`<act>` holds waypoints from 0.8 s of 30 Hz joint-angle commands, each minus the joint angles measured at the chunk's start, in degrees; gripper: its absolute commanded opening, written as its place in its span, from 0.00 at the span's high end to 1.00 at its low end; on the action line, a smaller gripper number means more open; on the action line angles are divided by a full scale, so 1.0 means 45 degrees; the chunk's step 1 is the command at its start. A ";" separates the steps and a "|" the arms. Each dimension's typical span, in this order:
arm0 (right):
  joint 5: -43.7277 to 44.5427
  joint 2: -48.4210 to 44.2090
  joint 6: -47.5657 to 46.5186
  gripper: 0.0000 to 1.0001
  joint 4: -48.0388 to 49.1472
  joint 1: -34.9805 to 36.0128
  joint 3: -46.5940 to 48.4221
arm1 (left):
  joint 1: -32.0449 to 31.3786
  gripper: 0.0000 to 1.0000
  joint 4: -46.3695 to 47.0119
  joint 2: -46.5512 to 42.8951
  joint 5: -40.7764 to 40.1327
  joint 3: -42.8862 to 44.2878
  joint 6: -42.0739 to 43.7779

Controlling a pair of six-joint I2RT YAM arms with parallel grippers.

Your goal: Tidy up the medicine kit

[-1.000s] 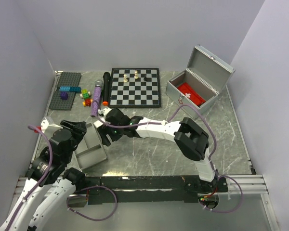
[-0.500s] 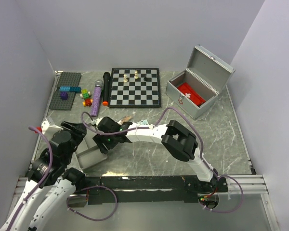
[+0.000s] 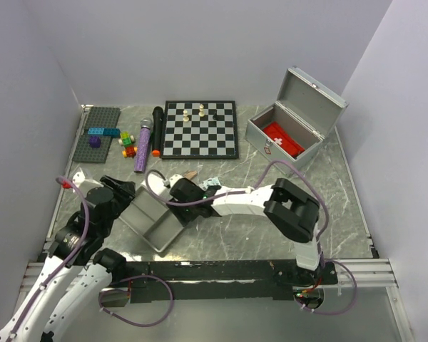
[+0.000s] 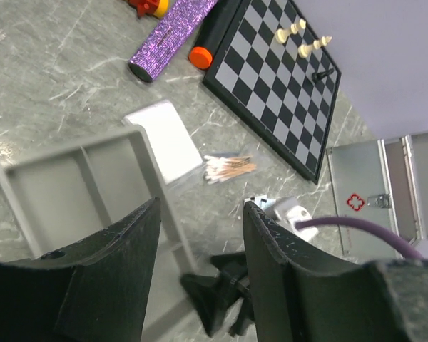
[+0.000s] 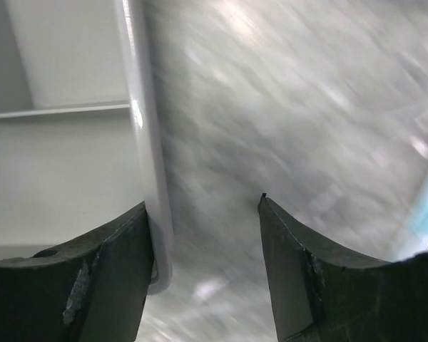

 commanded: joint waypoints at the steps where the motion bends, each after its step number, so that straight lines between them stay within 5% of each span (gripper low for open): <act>1: 0.1646 -0.1525 -0.0604 0.35 -0.0571 -0.0299 -0.1585 | 0.0035 0.46 0.0975 0.0431 0.0622 -0.0108 0.0707; 11: 0.2429 -0.4064 -0.0740 0.31 -0.0415 -0.1744 -0.3989 | 0.0054 0.45 0.1873 0.1837 0.1658 -0.0284 0.1429; 24: 0.1631 -0.7522 -0.0179 0.20 -0.0258 -0.2699 -0.4264 | 0.0073 0.44 0.2987 0.3887 0.2049 -0.0343 0.1997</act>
